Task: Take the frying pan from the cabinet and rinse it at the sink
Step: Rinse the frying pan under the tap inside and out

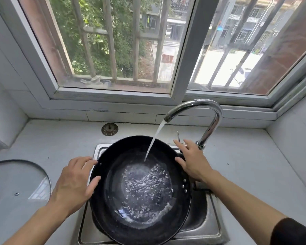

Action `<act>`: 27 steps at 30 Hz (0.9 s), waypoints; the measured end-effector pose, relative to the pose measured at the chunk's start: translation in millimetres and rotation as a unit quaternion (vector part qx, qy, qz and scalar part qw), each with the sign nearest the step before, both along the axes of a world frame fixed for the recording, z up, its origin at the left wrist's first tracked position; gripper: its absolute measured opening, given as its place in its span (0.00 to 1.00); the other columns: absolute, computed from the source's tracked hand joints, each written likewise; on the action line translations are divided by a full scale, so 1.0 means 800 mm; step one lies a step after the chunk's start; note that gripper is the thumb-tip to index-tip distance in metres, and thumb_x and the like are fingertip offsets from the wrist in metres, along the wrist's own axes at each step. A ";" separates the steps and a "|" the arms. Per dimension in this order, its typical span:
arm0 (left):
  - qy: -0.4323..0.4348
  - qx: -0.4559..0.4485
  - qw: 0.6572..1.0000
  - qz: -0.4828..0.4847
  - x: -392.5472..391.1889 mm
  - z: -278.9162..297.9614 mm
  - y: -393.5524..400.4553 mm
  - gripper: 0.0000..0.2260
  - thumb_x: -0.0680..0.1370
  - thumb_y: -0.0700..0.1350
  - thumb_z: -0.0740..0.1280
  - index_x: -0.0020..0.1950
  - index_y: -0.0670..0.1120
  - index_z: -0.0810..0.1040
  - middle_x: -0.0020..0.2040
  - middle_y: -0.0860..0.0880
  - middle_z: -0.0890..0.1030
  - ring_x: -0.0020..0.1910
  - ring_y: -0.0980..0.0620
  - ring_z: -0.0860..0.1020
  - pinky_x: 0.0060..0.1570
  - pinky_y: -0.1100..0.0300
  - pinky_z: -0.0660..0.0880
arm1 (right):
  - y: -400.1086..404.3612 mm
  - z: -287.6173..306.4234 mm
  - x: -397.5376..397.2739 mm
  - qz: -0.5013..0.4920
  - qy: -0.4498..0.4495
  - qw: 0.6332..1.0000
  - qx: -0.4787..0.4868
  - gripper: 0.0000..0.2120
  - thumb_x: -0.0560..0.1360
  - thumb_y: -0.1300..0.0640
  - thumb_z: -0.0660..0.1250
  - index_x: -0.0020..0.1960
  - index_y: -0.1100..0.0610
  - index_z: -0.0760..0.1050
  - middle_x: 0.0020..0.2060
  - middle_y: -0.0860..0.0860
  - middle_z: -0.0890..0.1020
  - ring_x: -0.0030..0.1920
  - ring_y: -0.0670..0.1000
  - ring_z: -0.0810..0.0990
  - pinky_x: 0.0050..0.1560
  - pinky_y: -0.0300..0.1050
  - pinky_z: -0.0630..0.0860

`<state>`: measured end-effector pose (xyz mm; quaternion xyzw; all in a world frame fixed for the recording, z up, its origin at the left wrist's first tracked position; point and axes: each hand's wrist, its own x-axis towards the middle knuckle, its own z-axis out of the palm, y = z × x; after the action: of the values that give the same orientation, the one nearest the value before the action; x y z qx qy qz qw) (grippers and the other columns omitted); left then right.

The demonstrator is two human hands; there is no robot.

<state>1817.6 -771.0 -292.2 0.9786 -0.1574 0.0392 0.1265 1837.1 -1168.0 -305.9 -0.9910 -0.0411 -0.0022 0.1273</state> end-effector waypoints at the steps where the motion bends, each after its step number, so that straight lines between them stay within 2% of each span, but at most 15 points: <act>1: -0.005 -0.008 1.000 -0.001 -0.003 0.001 -0.002 0.24 0.73 0.58 0.58 0.61 0.45 0.77 0.55 0.47 0.78 0.54 0.45 0.74 0.47 0.48 0.76 | 0.003 -0.002 0.007 0.001 0.006 1.000 -0.022 0.30 0.78 0.46 0.63 0.77 0.49 0.57 0.71 0.59 0.63 0.71 0.58 0.61 0.71 0.51 0.61; 6: -0.015 -0.014 1.000 0.006 -0.012 -0.004 -0.003 0.25 0.73 0.56 0.58 0.65 0.44 0.75 0.58 0.47 0.76 0.57 0.44 0.74 0.51 0.47 0.76 | 0.007 -0.012 0.043 -0.010 0.056 0.997 -0.055 0.31 0.79 0.42 0.59 0.77 0.49 0.53 0.73 0.60 0.60 0.73 0.60 0.56 0.73 0.53 0.58; 11: -0.028 -0.025 0.999 0.029 -0.018 -0.001 -0.004 0.27 0.74 0.57 0.57 0.67 0.42 0.72 0.59 0.46 0.76 0.58 0.44 0.73 0.52 0.46 0.76 | 0.004 -0.013 0.062 -0.022 0.109 0.993 -0.040 0.29 0.79 0.44 0.60 0.77 0.46 0.54 0.75 0.60 0.57 0.75 0.60 0.54 0.71 0.58 0.62; 14: -0.028 -0.048 0.997 0.047 -0.026 0.002 -0.011 0.29 0.74 0.57 0.58 0.71 0.42 0.68 0.61 0.45 0.75 0.59 0.43 0.73 0.55 0.45 0.74 | -0.001 -0.010 0.065 -0.033 0.112 0.993 -0.028 0.28 0.79 0.45 0.60 0.76 0.50 0.56 0.74 0.61 0.59 0.74 0.61 0.56 0.71 0.56 0.62; 19: -0.022 -0.049 0.997 0.054 -0.033 0.002 -0.021 0.30 0.74 0.58 0.58 0.72 0.43 0.67 0.62 0.45 0.76 0.60 0.42 0.74 0.57 0.45 0.72 | 0.003 -0.006 0.067 -0.063 0.115 0.991 0.027 0.30 0.80 0.46 0.60 0.77 0.57 0.54 0.71 0.63 0.62 0.72 0.63 0.61 0.70 0.57 0.63; 22: -0.025 -0.042 0.998 0.049 -0.036 0.004 -0.023 0.29 0.74 0.57 0.58 0.70 0.43 0.69 0.61 0.44 0.76 0.59 0.42 0.74 0.55 0.44 0.73 | 0.004 -0.001 0.073 -0.101 0.113 0.986 0.067 0.29 0.81 0.48 0.57 0.77 0.60 0.55 0.71 0.66 0.62 0.73 0.63 0.59 0.71 0.53 0.59; 27: -0.036 -0.032 0.998 0.036 -0.038 0.007 -0.022 0.26 0.73 0.56 0.59 0.67 0.42 0.71 0.58 0.44 0.77 0.57 0.43 0.74 0.51 0.45 0.74 | 0.016 0.000 0.076 -0.114 0.125 0.984 0.063 0.33 0.80 0.44 0.58 0.77 0.63 0.52 0.70 0.65 0.62 0.70 0.62 0.63 0.70 0.52 0.61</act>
<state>1787.0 -788.9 -286.4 0.9771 -0.1248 0.0840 0.1507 1898.2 -1154.8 -306.0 -0.9718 0.0888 0.1041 0.1922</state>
